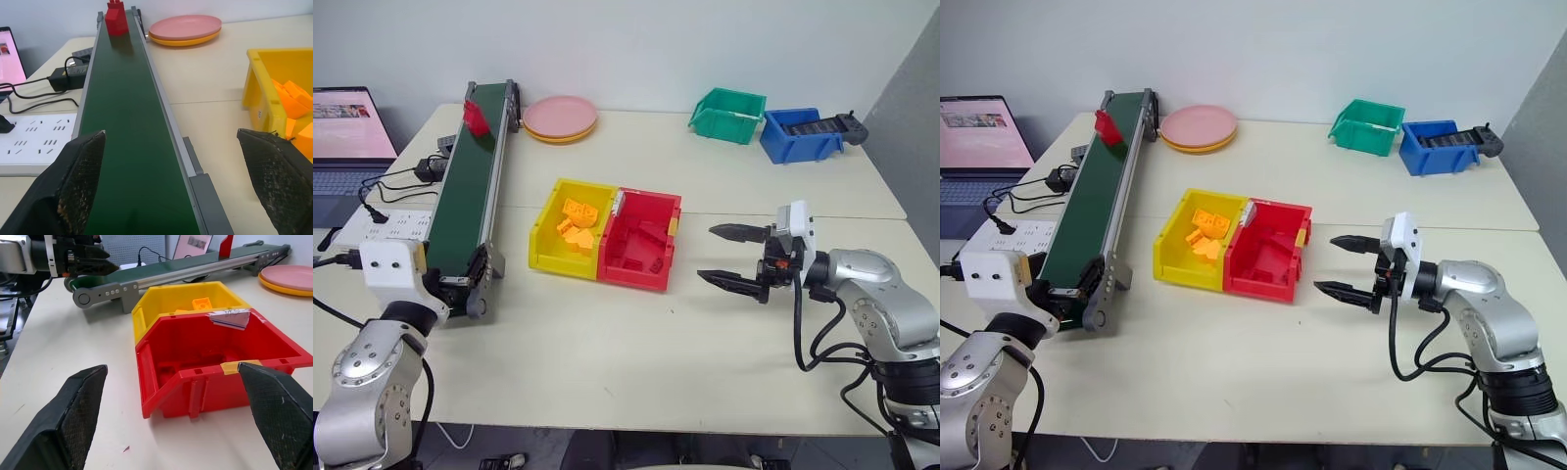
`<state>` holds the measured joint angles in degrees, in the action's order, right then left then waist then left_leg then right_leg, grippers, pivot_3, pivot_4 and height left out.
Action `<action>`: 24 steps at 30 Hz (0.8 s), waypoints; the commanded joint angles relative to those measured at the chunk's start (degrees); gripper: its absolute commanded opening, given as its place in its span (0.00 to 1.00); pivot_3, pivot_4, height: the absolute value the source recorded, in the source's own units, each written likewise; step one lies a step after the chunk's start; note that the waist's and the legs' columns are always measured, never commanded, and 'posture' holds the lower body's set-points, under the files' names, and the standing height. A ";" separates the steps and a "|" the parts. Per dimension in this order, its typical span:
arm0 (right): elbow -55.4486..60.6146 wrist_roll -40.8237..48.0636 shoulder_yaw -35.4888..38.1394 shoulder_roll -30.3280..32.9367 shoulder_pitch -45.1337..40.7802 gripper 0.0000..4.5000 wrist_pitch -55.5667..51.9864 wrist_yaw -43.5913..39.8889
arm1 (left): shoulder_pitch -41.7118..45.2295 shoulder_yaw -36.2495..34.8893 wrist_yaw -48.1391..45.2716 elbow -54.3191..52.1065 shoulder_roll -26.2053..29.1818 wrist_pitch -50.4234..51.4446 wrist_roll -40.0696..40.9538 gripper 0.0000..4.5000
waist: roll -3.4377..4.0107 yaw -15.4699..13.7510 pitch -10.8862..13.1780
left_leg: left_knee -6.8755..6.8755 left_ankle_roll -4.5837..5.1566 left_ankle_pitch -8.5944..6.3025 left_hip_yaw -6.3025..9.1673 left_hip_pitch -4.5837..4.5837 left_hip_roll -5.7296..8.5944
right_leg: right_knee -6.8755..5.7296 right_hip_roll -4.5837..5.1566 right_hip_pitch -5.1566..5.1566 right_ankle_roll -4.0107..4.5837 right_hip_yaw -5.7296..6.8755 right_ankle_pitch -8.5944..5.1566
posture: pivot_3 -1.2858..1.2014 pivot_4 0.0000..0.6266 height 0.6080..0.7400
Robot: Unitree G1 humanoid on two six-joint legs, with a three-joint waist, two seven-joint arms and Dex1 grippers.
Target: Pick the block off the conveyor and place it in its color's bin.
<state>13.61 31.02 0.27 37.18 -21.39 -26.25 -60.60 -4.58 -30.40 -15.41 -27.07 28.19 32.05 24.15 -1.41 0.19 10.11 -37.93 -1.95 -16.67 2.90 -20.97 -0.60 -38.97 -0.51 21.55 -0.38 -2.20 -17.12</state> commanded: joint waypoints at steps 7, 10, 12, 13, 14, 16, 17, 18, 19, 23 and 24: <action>5.68 3.03 -1.69 1.39 -2.78 1.00 -3.90 -1.77 | 3.08 -4.65 2.42 2.20 1.04 1.64 2.24 1.00 | -0.01 0.00 0.02 | 0.00 0.00 0.00 0.00 -0.02 0.01 | 0.00 0.01 0.01 0.00 0.00 0.00 | 0.52 0.24 1.00; 6.09 2.89 -1.90 1.35 -3.06 1.00 -4.40 -1.68 | 3.57 -4.48 2.69 2.81 1.48 1.99 2.18 1.00 | -0.04 0.00 0.04 | 0.01 0.00 0.00 0.01 -0.03 0.00 | 0.00 0.01 0.05 0.00 0.01 0.00 | 0.52 0.24 1.00; 6.39 2.52 -2.18 1.28 -3.04 1.00 -4.63 -1.67 | 4.21 -4.27 2.48 3.63 2.26 2.32 2.01 1.00 | -0.06 0.00 0.05 | 0.01 0.00 0.00 0.01 -0.07 0.01 | 0.00 0.01 0.06 0.00 0.01 0.00 | 0.52 0.24 1.00; 6.56 2.42 -2.24 1.32 -2.97 1.00 -4.70 -1.70 | 4.50 -4.08 2.11 4.14 2.95 2.85 1.93 1.00 | -0.06 0.00 0.05 | 0.00 0.00 0.00 0.01 -0.07 0.01 | 0.00 0.01 0.06 0.00 0.01 0.00 | 0.52 0.24 1.00; 6.64 2.32 -2.29 1.35 -2.95 1.00 -4.75 -1.67 | 4.75 -4.01 1.75 4.53 3.31 3.03 2.08 1.00 | -0.06 0.00 0.05 | 0.01 0.00 0.00 0.01 -0.07 0.01 | 0.00 0.01 0.08 0.00 0.00 0.00 | 0.52 0.24 1.00; 6.70 2.28 -2.30 1.44 -2.93 1.00 -4.75 -1.66 | 5.20 -3.97 1.52 5.12 3.70 3.38 2.38 1.00 | -0.11 0.00 0.09 | 0.01 0.00 0.00 0.02 -0.07 0.00 | 0.00 0.01 0.09 0.00 0.02 0.00 | 0.52 0.24 1.00; 6.74 2.33 -2.26 1.48 -2.92 1.00 -4.77 -1.65 | 5.38 -3.85 1.47 5.36 3.91 3.43 2.39 1.00 | -0.11 0.00 0.09 | 0.01 0.00 0.00 0.02 -0.08 0.00 | 0.00 0.01 0.09 0.00 0.02 0.00 | 0.52 0.24 1.00; 6.77 2.38 -2.21 1.46 -2.94 1.00 -4.81 -1.62 | 5.55 -3.68 1.55 5.58 4.08 3.56 2.25 1.00 | -0.11 0.00 0.10 | 0.01 0.00 0.00 0.01 -0.08 0.01 | 0.00 0.01 0.10 0.00 0.01 0.00 | 0.52 0.24 1.00; 6.82 2.45 -2.14 1.43 -2.93 1.00 -4.83 -1.59 | 5.68 -3.51 1.67 5.70 4.13 3.67 2.10 1.00 | -0.12 0.00 0.10 | 0.01 0.00 0.00 0.01 -0.08 0.01 | 0.00 0.01 0.10 0.00 0.02 0.00 | 0.52 0.24 1.00; 6.95 2.22 -2.14 1.39 -3.02 1.00 -4.95 -1.23 | 6.11 -3.00 1.83 5.80 3.76 4.03 2.28 1.00 | -0.13 0.00 0.10 | 0.01 0.00 0.00 0.00 -0.14 0.01 | 0.00 0.02 0.16 0.00 0.00 0.00 | 0.52 0.24 1.00; 7.00 1.80 -2.37 1.54 -2.98 1.00 -5.11 -0.96 | 6.22 -2.84 1.75 5.88 3.71 4.10 2.43 1.00 | -0.13 0.00 0.11 | 0.01 0.00 0.00 0.01 -0.16 0.01 | 0.00 0.02 0.18 0.00 0.01 0.00 | 0.52 0.24 1.00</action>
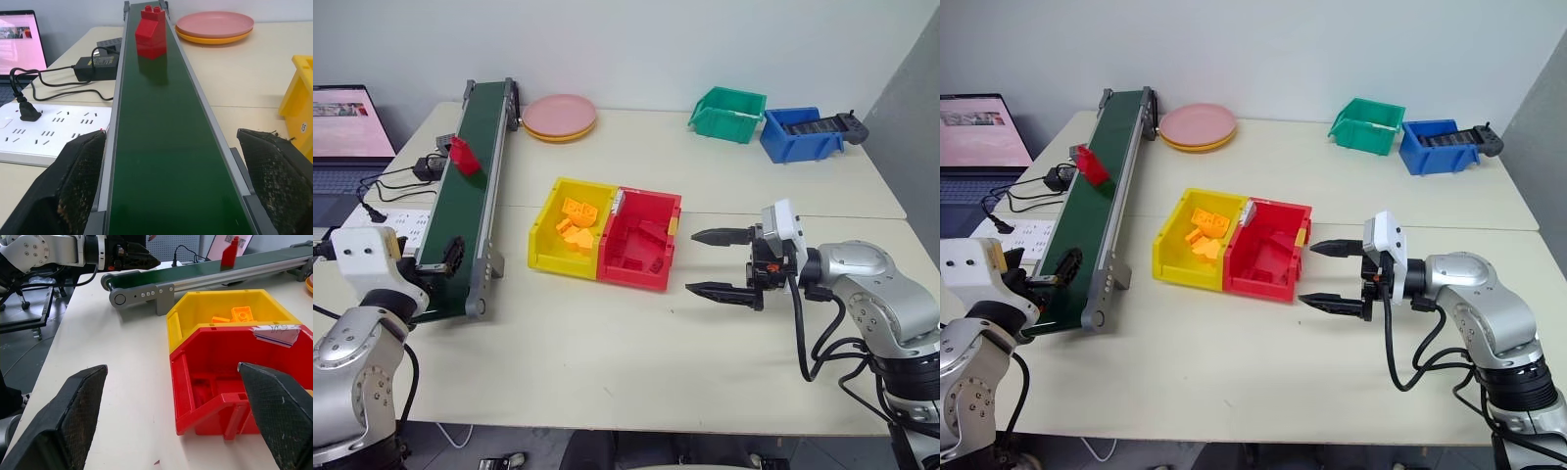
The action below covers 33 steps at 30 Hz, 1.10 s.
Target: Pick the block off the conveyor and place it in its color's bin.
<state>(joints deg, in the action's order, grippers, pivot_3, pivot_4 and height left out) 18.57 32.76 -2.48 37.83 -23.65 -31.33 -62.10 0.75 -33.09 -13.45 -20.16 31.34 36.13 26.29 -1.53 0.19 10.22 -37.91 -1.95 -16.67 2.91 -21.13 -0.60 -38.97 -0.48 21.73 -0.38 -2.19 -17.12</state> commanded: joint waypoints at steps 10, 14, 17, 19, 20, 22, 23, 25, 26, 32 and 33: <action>3.01 0.34 -0.09 2.54 -0.60 1.00 -1.26 -0.08 | 2.35 0.44 0.19 0.52 0.23 0.61 0.32 1.00 | -0.01 0.00 0.01 | 0.00 0.00 0.00 0.00 -0.07 0.00 | 0.00 0.01 0.06 0.00 0.01 0.00 | 0.52 0.24 1.00; 3.21 0.39 -0.10 2.83 0.00 1.00 -1.09 -0.25 | 2.14 1.09 -0.12 0.66 0.70 1.23 0.13 1.00 | -0.02 0.00 0.01 | -0.01 0.00 0.00 0.00 -0.08 0.01 | 0.00 0.02 0.06 0.00 0.00 0.00 | 0.52 0.24 1.00; 3.26 0.20 -0.13 3.04 0.35 1.00 -0.79 -0.46 | 2.11 1.19 -0.07 1.02 0.95 1.98 0.17 1.00 | -0.03 0.00 0.02 | -0.01 0.00 0.00 0.01 -0.10 0.01 | 0.00 0.02 0.08 0.00 0.02 0.00 | 0.52 0.24 1.00; 3.43 0.27 -0.06 3.16 0.51 1.00 -0.84 -0.50 | 2.52 0.71 0.25 1.94 1.00 2.61 0.30 1.00 | -0.03 0.00 0.02 | -0.01 0.00 0.00 0.01 -0.13 0.01 | 0.00 0.02 0.11 0.00 0.02 0.00 | 0.52 0.24 1.00; 3.50 0.27 -0.05 3.22 0.57 1.00 -0.85 -0.53 | 2.75 0.53 0.25 2.48 1.09 2.77 0.30 1.00 | -0.03 -0.01 0.02 | -0.01 0.00 0.00 0.01 -0.13 0.01 | 0.00 0.02 0.12 0.00 0.02 0.00 | 0.52 0.24 1.00; 3.59 0.29 -0.05 3.33 0.62 1.00 -0.87 -0.55 | 3.01 0.52 0.22 3.15 1.32 2.95 0.11 1.00 | -0.03 -0.01 0.02 | -0.01 0.00 0.00 0.02 -0.16 0.00 | 0.00 0.02 0.14 0.00 0.03 0.00 | 0.52 0.24 1.00; 3.71 0.34 -0.02 3.40 0.70 1.00 -0.90 -0.54 | 2.98 0.58 0.18 3.18 1.39 3.04 0.01 1.00 | -0.03 0.00 0.02 | -0.02 0.00 0.00 0.02 -0.20 0.01 | 0.00 0.02 0.17 0.00 0.04 0.00 | 0.52 0.24 1.00; 3.79 0.49 -0.02 3.45 0.51 1.00 -1.15 -0.53 | 3.76 1.07 0.63 4.65 1.55 3.50 -0.52 1.00 | -0.03 -0.01 0.02 | -0.04 -0.01 0.00 0.03 -0.36 0.01 | -0.02 0.02 0.33 0.00 0.05 0.01 | 0.52 0.24 1.00; 3.79 0.53 -0.03 3.48 0.38 1.00 -1.27 -0.49 | 4.12 1.27 0.63 5.38 1.64 3.51 -0.71 1.00 | -0.03 -0.02 0.02 | -0.06 -0.01 0.01 0.04 -0.44 0.01 | -0.03 0.02 0.41 0.00 0.06 0.01 | 0.52 0.24 1.00; 4.08 0.93 0.15 3.81 -0.08 1.00 -1.72 -0.35 | 5.70 2.50 -0.32 7.85 2.35 3.24 -1.60 0.74 | -0.03 -0.05 0.02 | -0.07 -0.02 0.01 0.08 -0.62 0.01 | -0.02 0.03 0.56 0.00 0.10 0.02 | 0.52 0.24 1.00; 4.09 0.96 0.13 3.85 -0.27 1.00 -1.80 -0.29 | 5.84 2.90 -0.65 8.01 2.66 3.18 -1.85 0.69 | -0.03 -0.05 0.02 | -0.07 -0.02 0.01 0.08 -0.63 0.02 | -0.01 0.05 0.56 0.00 0.11 0.02 | 0.52 0.24 1.00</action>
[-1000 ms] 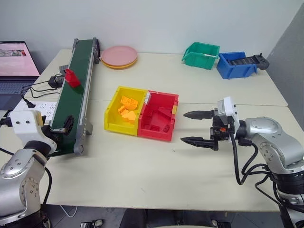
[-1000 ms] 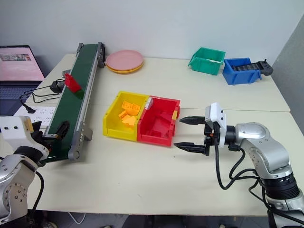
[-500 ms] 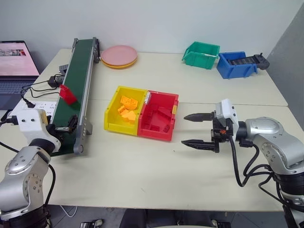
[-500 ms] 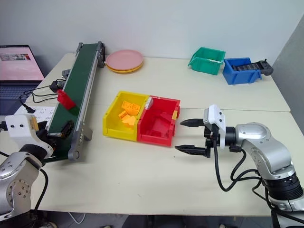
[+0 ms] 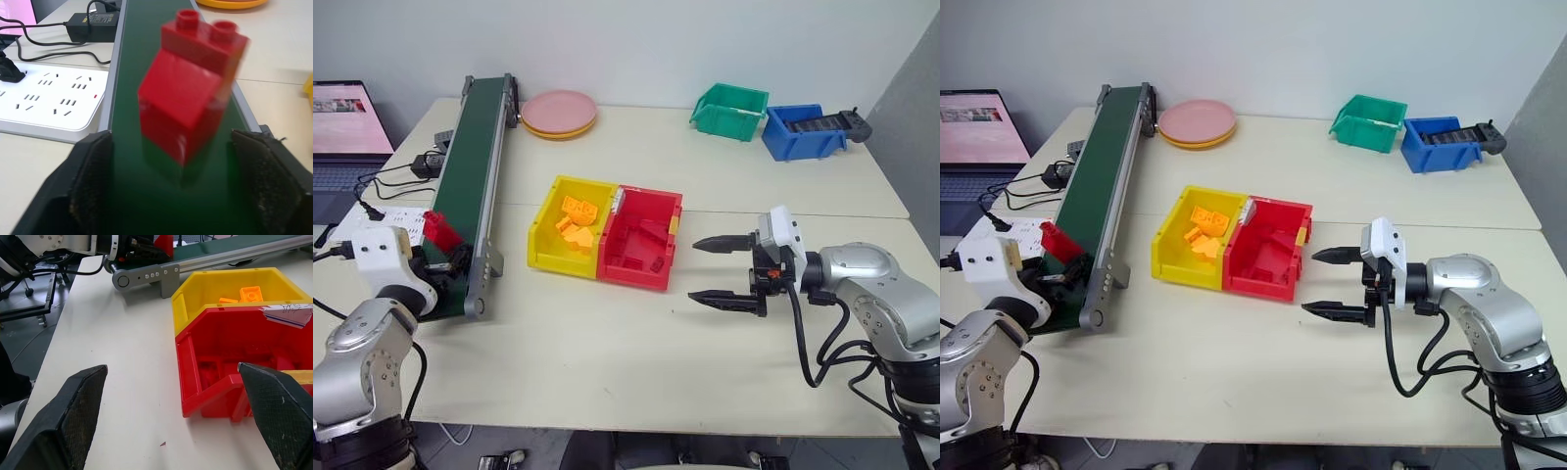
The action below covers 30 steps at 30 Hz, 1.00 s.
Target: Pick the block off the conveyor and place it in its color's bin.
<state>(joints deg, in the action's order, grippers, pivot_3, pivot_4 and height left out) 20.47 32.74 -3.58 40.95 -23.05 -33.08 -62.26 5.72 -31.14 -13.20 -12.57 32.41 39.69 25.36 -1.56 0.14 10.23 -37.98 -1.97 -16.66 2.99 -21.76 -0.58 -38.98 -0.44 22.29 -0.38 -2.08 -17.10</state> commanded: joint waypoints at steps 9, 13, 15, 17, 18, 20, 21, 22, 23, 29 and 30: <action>1.60 1.16 1.87 1.25 -1.33 1.00 0.41 -0.19 | -1.92 -0.13 1.23 -10.61 0.18 2.62 0.63 0.49 | 0.00 0.01 0.00 | -0.01 0.00 0.00 0.01 -0.01 0.01 | -0.01 0.02 0.00 0.00 0.02 0.00 | 0.52 0.24 1.00; 0.70 0.81 1.54 1.00 -1.77 1.00 0.93 -0.50 | -2.27 -0.41 2.79 -16.42 -0.23 4.15 1.23 0.49 | 0.00 0.00 0.00 | -0.01 0.00 0.00 0.01 -0.03 0.01 | 0.00 0.03 0.00 0.00 0.02 0.00 | 0.52 0.24 1.00; 0.37 0.60 1.53 0.93 -1.96 1.00 1.18 -0.45 | -1.04 0.96 1.78 -17.85 1.04 4.71 1.69 0.49 | 0.00 -0.01 0.00 | -0.01 0.00 0.00 0.03 -0.02 0.01 | -0.01 0.03 0.00 0.00 0.04 0.00 | 0.52 0.24 1.00; 0.25 0.37 1.95 1.17 -1.79 1.00 1.26 -0.10 | 0.35 4.20 -1.34 -19.50 3.62 5.20 2.43 0.49 | 0.00 0.00 0.00 | -0.02 0.00 0.00 0.04 -0.01 0.01 | -0.04 0.02 -0.01 0.00 0.07 0.00 | 0.52 0.24 1.00; 0.38 0.20 2.24 1.42 -1.54 1.00 1.30 0.12 | 1.32 5.84 -3.02 -20.10 4.56 5.92 3.46 0.49 | -0.01 0.01 0.00 | -0.03 -0.01 0.01 0.06 -0.01 0.01 | -0.05 0.02 -0.01 0.00 0.08 0.01 | 0.52 0.24 1.00; 1.21 0.18 3.42 2.11 -0.30 1.00 1.17 0.87 | 4.52 10.93 -6.92 -20.57 6.52 6.79 4.90 0.49 | -0.01 -0.18 0.00 | -0.04 -0.02 0.01 0.07 -0.02 0.03 | -0.06 0.02 -0.03 0.00 0.11 0.01 | 0.52 0.24 1.00; 1.87 0.24 4.19 2.51 0.57 1.00 0.98 1.43 | 6.77 13.96 -8.82 -20.31 7.15 7.06 5.35 0.49 | -0.01 -0.37 0.00 | -0.06 -0.02 0.01 0.07 -0.02 0.04 | -0.05 0.02 -0.04 0.00 0.10 0.01 | 0.52 0.24 1.00; 2.68 0.36 4.90 2.83 1.42 1.00 0.67 2.13 | 9.10 16.87 -10.60 -19.65 7.65 7.08 5.48 0.49 | -0.01 -0.54 0.00 | -0.08 -0.02 0.01 0.09 -0.04 0.06 | -0.03 0.03 -0.05 0.00 0.12 0.00 | 0.52 0.24 1.00; 3.49 0.53 5.63 3.11 2.29 1.00 0.31 2.84 | 11.43 19.68 -12.16 -18.68 7.86 7.05 5.31 0.49 | -0.01 -0.60 0.00 | -0.08 -0.03 0.02 0.07 -0.06 0.08 | -0.02 0.04 -0.05 0.00 0.10 0.00 | 0.52 0.24 1.00; 7.58 1.18 9.05 3.93 7.27 1.00 -0.95 6.70 | 23.03 32.91 -16.23 -8.20 2.90 3.82 0.84 0.49 | -0.01 -0.07 0.01 | -0.08 -0.03 0.02 0.02 -0.08 0.07 | -0.02 0.01 -0.02 0.00 0.05 0.00 | 0.52 0.24 1.00; 8.34 1.21 9.25 3.81 7.82 1.00 -1.33 7.52 | 24.49 34.61 -17.03 -6.08 1.86 2.91 0.12 0.49 | 0.00 -0.06 0.01 | -0.08 -0.03 0.02 0.00 -0.07 0.05 | -0.03 -0.02 -0.02 0.00 0.02 0.00 | 0.52 0.24 1.00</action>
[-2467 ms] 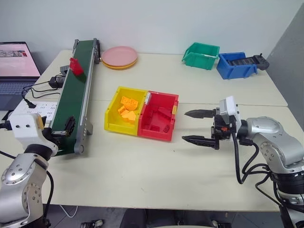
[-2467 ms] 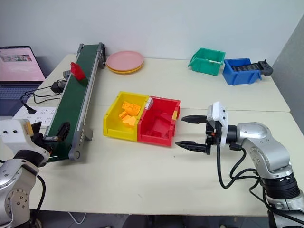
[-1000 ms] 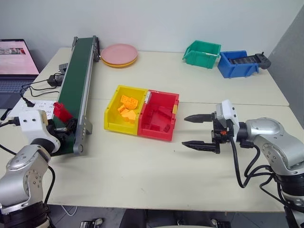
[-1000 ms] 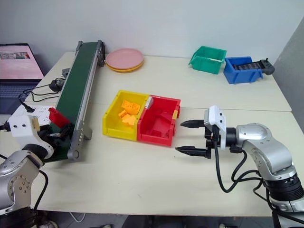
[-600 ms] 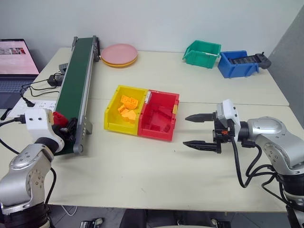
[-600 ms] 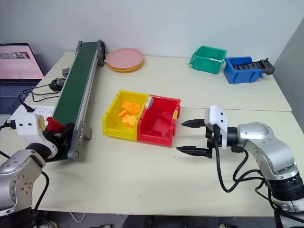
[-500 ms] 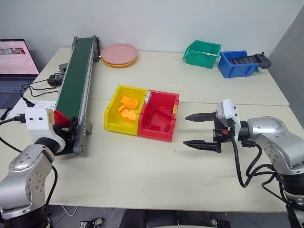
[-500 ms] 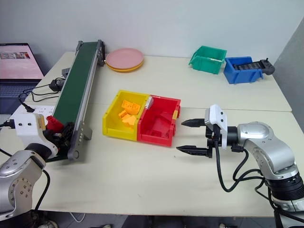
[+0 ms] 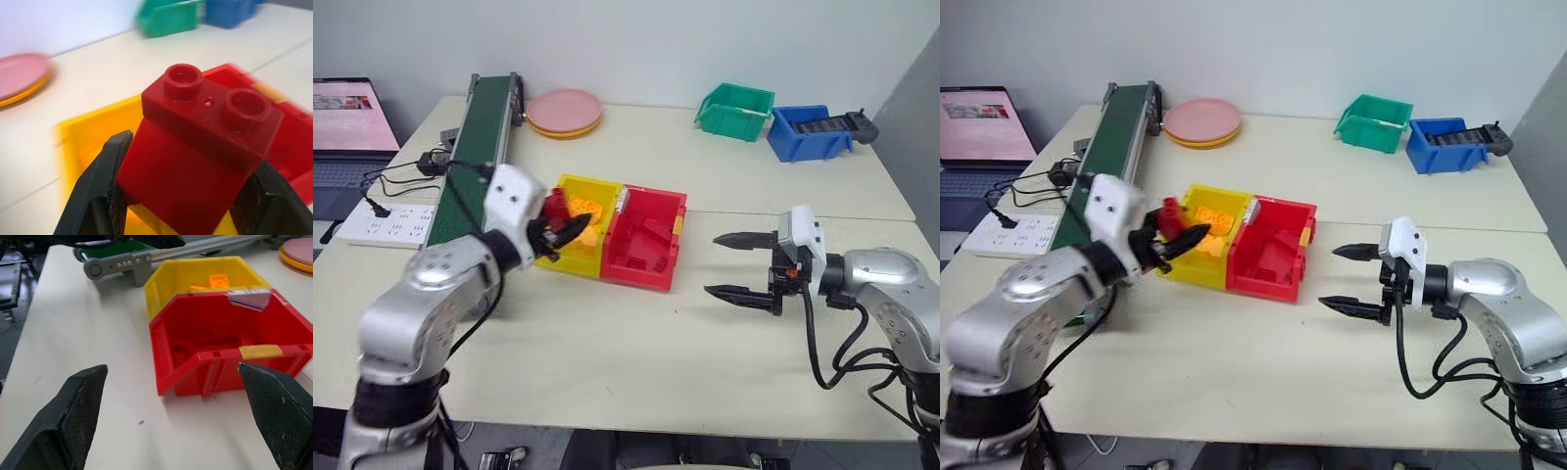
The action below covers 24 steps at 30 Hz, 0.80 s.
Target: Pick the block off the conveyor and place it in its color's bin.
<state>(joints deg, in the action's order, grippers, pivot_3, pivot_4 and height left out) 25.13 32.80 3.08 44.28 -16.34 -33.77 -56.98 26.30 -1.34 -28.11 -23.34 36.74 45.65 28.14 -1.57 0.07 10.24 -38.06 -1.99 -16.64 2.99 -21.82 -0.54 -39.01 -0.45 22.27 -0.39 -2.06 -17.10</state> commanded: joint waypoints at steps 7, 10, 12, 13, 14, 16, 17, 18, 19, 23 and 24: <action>8.28 1.90 4.95 0.30 5.75 1.00 -1.93 5.86 | 10.64 12.03 -6.85 16.53 -10.47 -10.28 -7.35 0.49 | -0.01 0.30 0.01 | -0.05 0.00 0.00 -0.05 -0.04 0.01 | -0.02 -0.04 0.03 -0.01 -0.07 0.00 | 0.52 0.24 1.00; 8.89 2.07 4.92 0.38 6.30 1.00 -1.95 6.46 | 11.43 13.15 -8.80 18.09 -11.10 -12.10 -8.96 0.49 | 0.00 0.32 0.01 | -0.04 0.00 0.00 -0.04 -0.02 -0.02 | -0.02 -0.05 0.03 -0.01 -0.06 0.00 | 0.52 0.24 1.00; 9.08 2.20 4.80 0.40 6.31 1.00 -1.97 6.77 | 11.70 13.36 -9.47 19.17 -11.20 -12.72 -9.92 0.49 | 0.00 0.23 0.01 | -0.05 0.00 0.01 -0.02 -0.02 -0.01 | -0.03 -0.06 0.03 -0.01 -0.04 0.00 | 0.52 0.24 1.00; 9.10 2.30 4.74 0.40 6.20 1.00 -2.02 6.88 | 11.84 13.52 -9.68 19.73 -11.05 -13.34 -10.70 0.49 | 0.00 0.23 0.01 | -0.05 0.00 0.01 -0.02 -0.02 -0.01 | -0.03 -0.06 0.02 -0.01 -0.04 0.00 | 0.52 0.24 1.00; 9.07 2.72 5.01 0.52 5.96 1.00 -2.15 6.86 | 11.82 13.55 -9.92 19.86 -10.92 -13.54 -11.16 0.49 | 0.00 0.22 0.01 | -0.06 0.00 0.00 -0.03 -0.02 0.00 | -0.04 -0.05 0.02 -0.01 -0.06 0.00 | 0.52 0.24 1.00; 9.01 3.38 5.43 0.70 5.67 1.00 -2.11 6.82 | 11.73 13.49 -10.51 19.80 -10.91 -13.75 -11.70 0.65 | -0.01 0.21 0.01 | -0.11 0.01 0.00 -0.03 -0.02 0.00 | -0.04 -0.05 0.01 -0.02 -0.07 0.01 | 0.52 0.24 1.00; 9.01 4.72 6.18 0.49 5.27 1.00 -2.36 6.84 | 11.70 13.36 -10.67 19.75 -11.07 -13.70 -11.80 0.70 | 0.00 0.19 0.01 | -0.12 0.01 0.00 -0.03 -0.03 0.01 | -0.05 -0.05 0.01 -0.02 -0.07 0.01 | 0.52 0.24 1.00; 9.01 5.68 6.69 0.33 5.00 1.00 -2.54 6.90 | 11.69 13.23 -10.81 19.75 -11.23 -13.70 -11.98 0.74 | -0.01 0.15 0.01 | -0.13 0.01 0.00 -0.03 -0.03 0.01 | -0.05 -0.05 0.01 -0.02 -0.07 0.01 | 0.52 0.24 1.00; 8.99 6.81 7.27 0.32 4.65 1.00 -2.88 6.83 | 11.81 13.03 -10.75 19.80 -11.47 -13.57 -12.12 0.78 | -0.01 0.12 0.01 | -0.13 0.01 0.00 -0.03 -0.03 0.01 | -0.05 -0.05 0.01 -0.03 -0.07 0.01 | 0.52 0.24 1.00; 8.86 8.79 7.72 1.56 4.13 1.00 -3.49 5.56 | 12.13 12.10 -10.73 18.98 -12.22 -12.73 -11.64 0.97 | 0.00 0.07 0.01 | -0.13 0.01 0.00 -0.02 -0.03 0.00 | -0.05 -0.05 0.01 -0.03 -0.06 0.01 | 0.52 0.24 1.00; 8.67 8.62 7.56 1.58 4.01 1.00 -3.36 5.75 | 12.11 12.08 -10.61 18.83 -12.32 -12.59 -11.77 0.99 | -0.01 0.07 0.00 | -0.12 0.01 0.00 -0.01 -0.04 0.01 | -0.05 -0.05 0.01 -0.03 -0.05 0.01 | 0.52 0.24 1.00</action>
<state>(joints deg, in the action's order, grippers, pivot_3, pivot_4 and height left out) 32.43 40.08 9.28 45.16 -11.62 -37.28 -50.91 36.82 11.98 -38.42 -2.32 24.61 33.29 16.35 -1.58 0.14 10.25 -38.18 -1.98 -16.64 2.98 -21.86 -0.53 -39.06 -0.51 22.27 -0.41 -2.11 -17.08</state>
